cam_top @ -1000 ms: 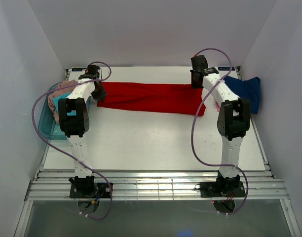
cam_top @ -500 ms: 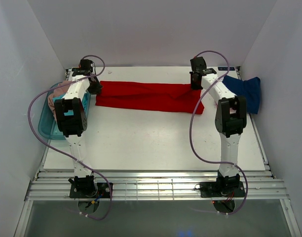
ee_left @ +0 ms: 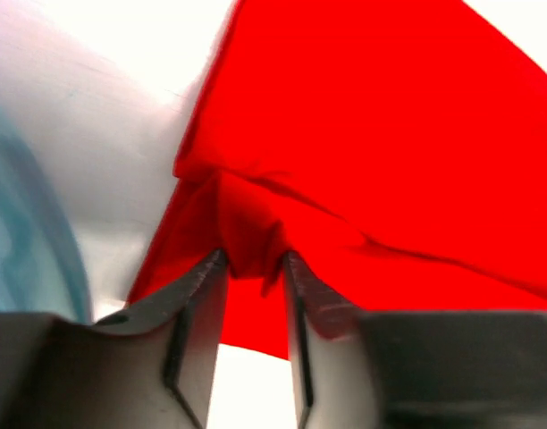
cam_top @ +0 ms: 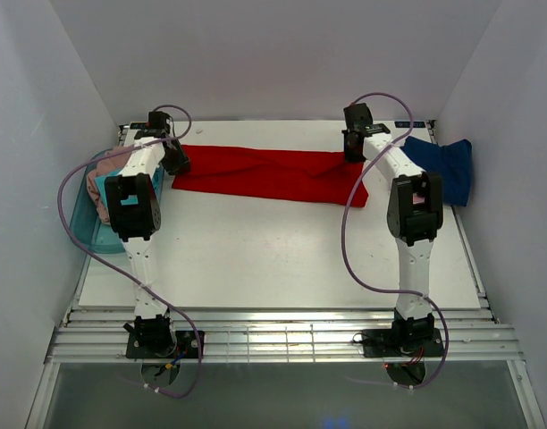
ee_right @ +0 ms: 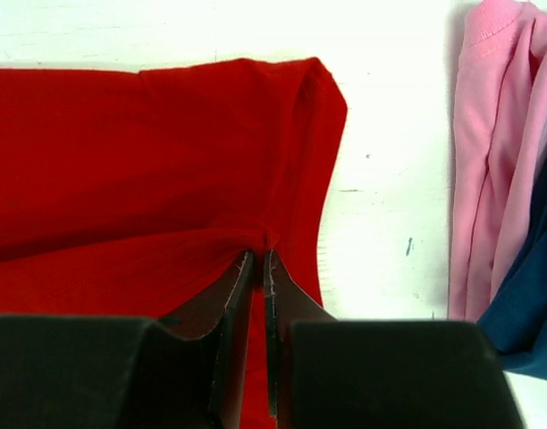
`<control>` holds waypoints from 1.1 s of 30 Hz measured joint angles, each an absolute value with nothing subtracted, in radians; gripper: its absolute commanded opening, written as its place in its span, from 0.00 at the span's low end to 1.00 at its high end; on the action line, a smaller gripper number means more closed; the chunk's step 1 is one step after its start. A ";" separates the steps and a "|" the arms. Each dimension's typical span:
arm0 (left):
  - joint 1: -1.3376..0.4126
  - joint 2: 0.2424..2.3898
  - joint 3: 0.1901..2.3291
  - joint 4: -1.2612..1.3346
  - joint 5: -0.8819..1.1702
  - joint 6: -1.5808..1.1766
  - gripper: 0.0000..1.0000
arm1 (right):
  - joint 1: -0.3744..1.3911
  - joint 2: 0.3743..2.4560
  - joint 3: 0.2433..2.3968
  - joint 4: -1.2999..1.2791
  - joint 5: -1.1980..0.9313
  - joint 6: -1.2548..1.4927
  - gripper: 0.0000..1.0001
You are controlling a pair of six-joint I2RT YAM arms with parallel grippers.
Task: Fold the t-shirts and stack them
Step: Fold the other side of the tshirt into a rectangle
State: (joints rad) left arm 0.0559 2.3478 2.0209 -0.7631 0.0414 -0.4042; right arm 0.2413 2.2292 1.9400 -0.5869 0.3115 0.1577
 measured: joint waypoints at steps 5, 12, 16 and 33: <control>0.049 2.349 2.044 -0.760 0.026 -0.404 0.71 | 0.241 2.266 1.975 -0.583 0.311 0.164 0.36; 0.056 2.349 2.158 -0.759 -0.057 -0.418 0.77 | 0.235 2.322 2.041 -0.576 0.339 0.171 0.50; 0.057 2.336 2.189 -0.720 -0.076 -0.430 0.74 | 0.223 2.300 2.034 -0.526 0.352 0.179 0.49; -0.299 2.237 1.840 -0.464 0.137 -0.439 0.00 | 0.232 2.141 1.756 -0.374 -0.081 0.199 0.08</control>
State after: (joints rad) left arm -0.2989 2.2368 1.8397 -0.4637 0.1368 -0.4385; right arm 0.2321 2.1414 1.7561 -0.3744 -0.0811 0.1986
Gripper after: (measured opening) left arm 0.022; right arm 0.078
